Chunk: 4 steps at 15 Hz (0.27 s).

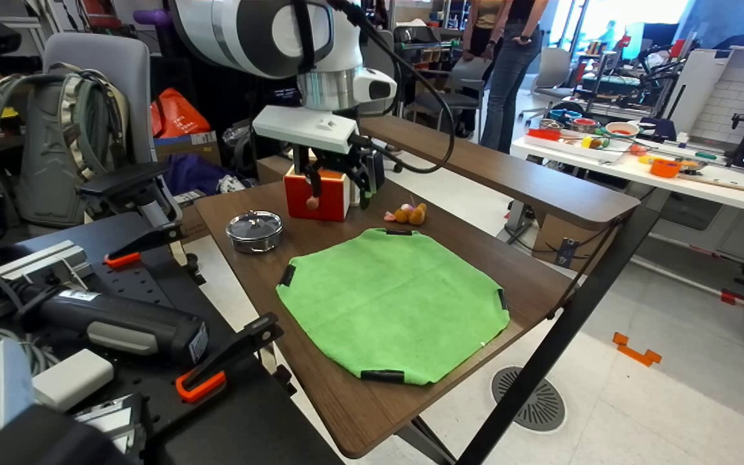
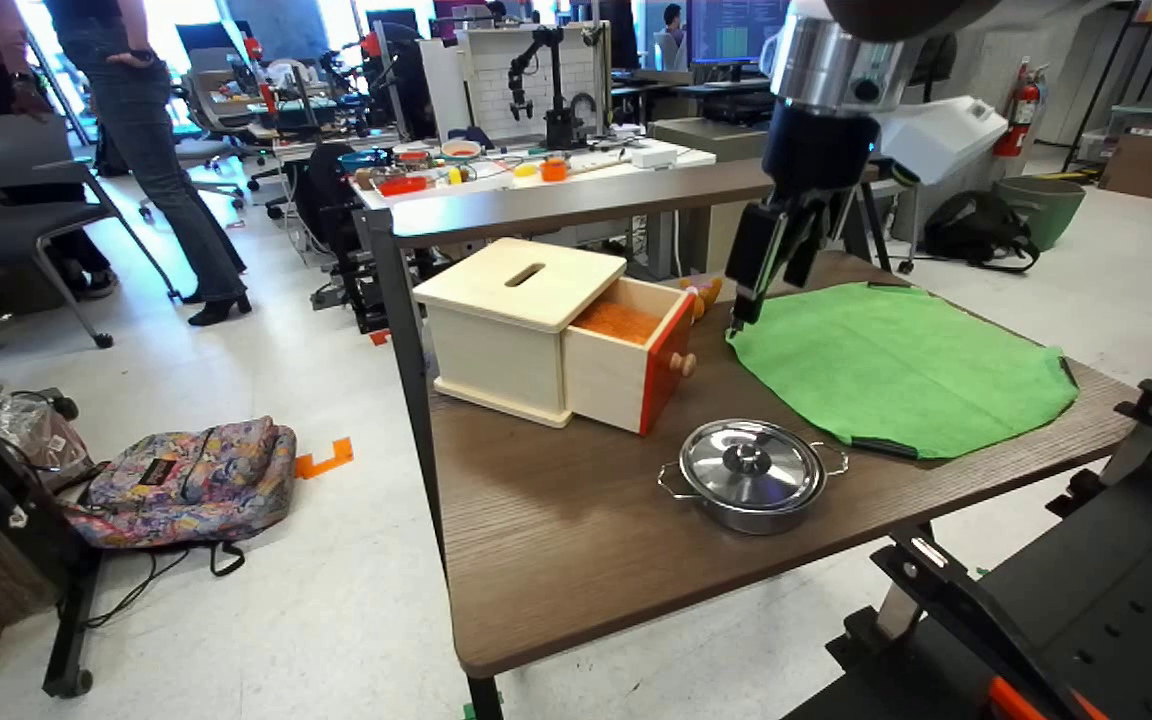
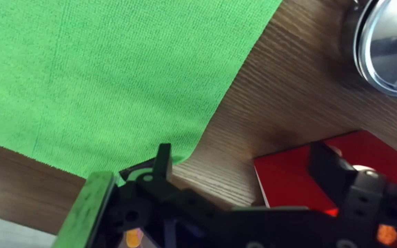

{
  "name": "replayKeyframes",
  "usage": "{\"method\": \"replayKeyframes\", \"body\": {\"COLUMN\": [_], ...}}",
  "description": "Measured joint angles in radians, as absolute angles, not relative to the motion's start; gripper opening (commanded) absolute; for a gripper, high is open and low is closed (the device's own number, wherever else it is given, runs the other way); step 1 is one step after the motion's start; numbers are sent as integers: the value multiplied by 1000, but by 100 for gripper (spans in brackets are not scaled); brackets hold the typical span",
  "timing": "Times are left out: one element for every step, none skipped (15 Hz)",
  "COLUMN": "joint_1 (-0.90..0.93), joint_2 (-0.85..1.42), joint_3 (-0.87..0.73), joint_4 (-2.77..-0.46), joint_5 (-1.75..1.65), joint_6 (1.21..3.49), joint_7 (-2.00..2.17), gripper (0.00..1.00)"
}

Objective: Pull open the red drawer

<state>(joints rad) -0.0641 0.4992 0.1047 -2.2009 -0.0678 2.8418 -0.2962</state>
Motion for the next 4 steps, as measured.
{"method": "replayKeyframes", "body": {"joint_1": [-69,-72,-74,-75], "joint_2": [468,443,427,420], "joint_3": [107,109,109,109], "joint_4": [-2214,-2225,-2235,-2240], "joint_5": [-67,-67,-67,-67], "joint_6": [2831,2820,2814,2813], "joint_7": [-294,-293,-293,-292], "gripper": [100,100,100,100]}}
